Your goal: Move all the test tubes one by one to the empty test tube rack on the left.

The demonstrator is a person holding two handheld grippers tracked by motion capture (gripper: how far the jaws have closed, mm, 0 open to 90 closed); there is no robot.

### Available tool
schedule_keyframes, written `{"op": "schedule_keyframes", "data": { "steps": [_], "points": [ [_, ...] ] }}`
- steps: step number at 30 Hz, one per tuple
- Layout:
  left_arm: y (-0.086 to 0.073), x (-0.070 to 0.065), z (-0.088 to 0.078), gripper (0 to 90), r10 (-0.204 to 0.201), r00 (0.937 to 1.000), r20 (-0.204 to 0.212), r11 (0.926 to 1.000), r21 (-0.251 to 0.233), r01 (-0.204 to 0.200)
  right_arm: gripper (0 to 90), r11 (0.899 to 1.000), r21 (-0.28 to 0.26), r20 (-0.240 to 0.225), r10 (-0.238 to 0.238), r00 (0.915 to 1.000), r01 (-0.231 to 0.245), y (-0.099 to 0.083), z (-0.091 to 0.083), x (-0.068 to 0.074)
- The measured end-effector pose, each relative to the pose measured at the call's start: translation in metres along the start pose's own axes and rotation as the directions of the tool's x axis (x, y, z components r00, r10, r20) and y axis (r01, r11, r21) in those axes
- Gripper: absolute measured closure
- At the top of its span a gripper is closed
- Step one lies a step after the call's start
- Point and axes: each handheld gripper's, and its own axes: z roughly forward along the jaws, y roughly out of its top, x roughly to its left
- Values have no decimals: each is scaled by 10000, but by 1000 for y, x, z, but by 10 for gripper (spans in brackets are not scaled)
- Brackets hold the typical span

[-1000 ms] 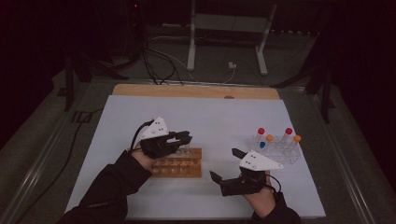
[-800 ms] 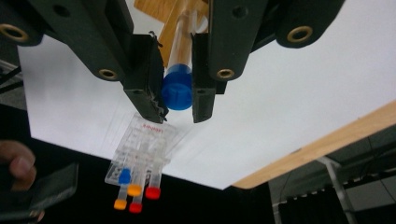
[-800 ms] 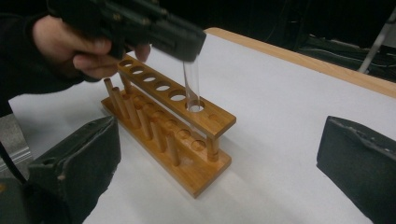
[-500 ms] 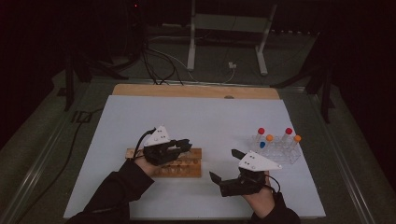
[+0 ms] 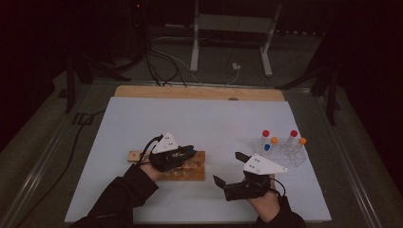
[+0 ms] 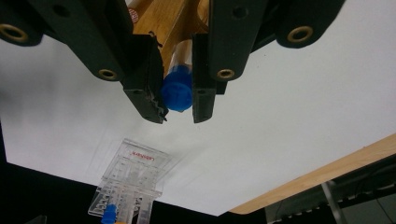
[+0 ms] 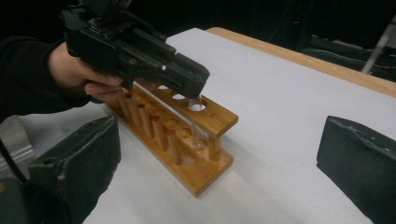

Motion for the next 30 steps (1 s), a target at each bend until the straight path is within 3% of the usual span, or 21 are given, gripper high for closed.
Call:
{"op": "schedule_keyframes", "data": {
  "steps": [11, 13, 15, 16, 17, 18, 19, 20, 21, 23, 25, 28, 30],
  "points": [
    [3, 1, 0, 750, -57, 10000, 78, 9996, 291, 55, 44, 10000, -11, -569, -65, 9984, 64, 8, -7, -5],
    [5, 1, -4, 631, -138, 9994, 310, 9998, 141, 134, 7, 9997, -151, -708, 156, 9974, -167, 13, -13, -9],
    [7, 0, -7, 594, -110, 9993, 369, 9999, -12, 111, 7, 9996, -215, -687, 194, 9974, -210, 15, -15, -11],
    [8, -1, -11, 503, -102, 9989, 455, 9998, -164, 109, 2, 9989, -409, -513, 217, 9985, -238, 19, -22, -16],
    [9, -1, -13, 503, -115, 9988, 472, 9997, -231, 126, 2, 9989, -409, -513, 217, 9985, -238, 19, -22, -16],
    [11, -2, -17, 401, -117, 9985, 542, 9995, -291, 133, 0, 9982, -558, -272, 192, 9994, -206, 22, -27, -21],
    [13, -3, -20, 401, -79, 9980, 621, 9993, -350, 101, 0, 9982, -558, -272, 192, 9994, -206, 22, -27, -21],
    [15, -3, -23, 292, -87, 9973, 732, 9992, -371, 115, 0, 9975, -678, -20, 189, 9998, -189, 24, -34, -27],
    [16, -4, -26, 292, -72, 9970, 774, 9992, -378, 101, 0, 9975, -678, -20, 189, 9998, -189, 24, -34, -27],
    [18, -6, -32, 154, -167, 9946, 1028, 9990, -385, 208, 0, 9968, -779, 388, 223, 9990, -192, 27, -43, -35],
    [19, -7, -39, 84, -123, 9948, 1015, 9991, -382, 163, 0, 9950, -924, 576, 430, 9974, -376, 27, -49, -42],
    [18, -7, -47, 17, -210, 9907, 1342, 9994, -241, 244, 0, 9932, -977, 734, 700, 9948, -627, 27, -55, -49],
    [16, -8, -55, 17, -190, 9904, 1370, 9997, -123, 209, 0, 9923, -1006, 1060, 824, 9909, -717, 26, -59, -55]
  ]
}}
